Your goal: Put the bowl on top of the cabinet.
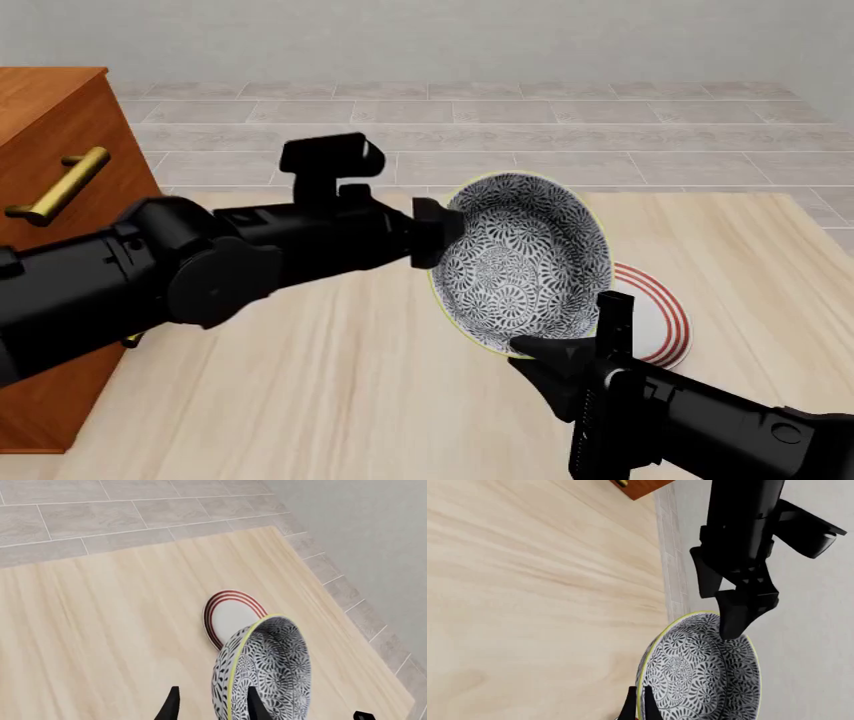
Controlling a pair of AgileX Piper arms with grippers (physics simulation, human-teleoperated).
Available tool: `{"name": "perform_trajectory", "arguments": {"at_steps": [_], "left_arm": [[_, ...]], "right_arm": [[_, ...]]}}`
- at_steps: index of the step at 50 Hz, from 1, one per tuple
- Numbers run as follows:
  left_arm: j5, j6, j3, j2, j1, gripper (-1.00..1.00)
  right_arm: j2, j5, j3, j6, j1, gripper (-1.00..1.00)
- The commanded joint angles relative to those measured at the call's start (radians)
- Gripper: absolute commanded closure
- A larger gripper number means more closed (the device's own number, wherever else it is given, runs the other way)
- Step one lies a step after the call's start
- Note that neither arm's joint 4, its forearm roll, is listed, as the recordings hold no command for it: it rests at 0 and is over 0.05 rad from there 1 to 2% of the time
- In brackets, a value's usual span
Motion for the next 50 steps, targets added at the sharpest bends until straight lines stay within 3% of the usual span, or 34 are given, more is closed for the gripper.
{"name": "perform_trajectory", "arguments": {"at_steps": [1, 50], "left_arm": [[-0.013, 0.003, 0.006, 0.016, 0.001, -1.0], [-0.075, 0.007, 0.023, 0.085, -0.009, -1.0]], "right_arm": [[-0.005, -0.003, -0.005, 0.002, 0.0, 1.0], [-0.005, -0.003, -0.005, 0.002, 0.0, 1.0]]}}
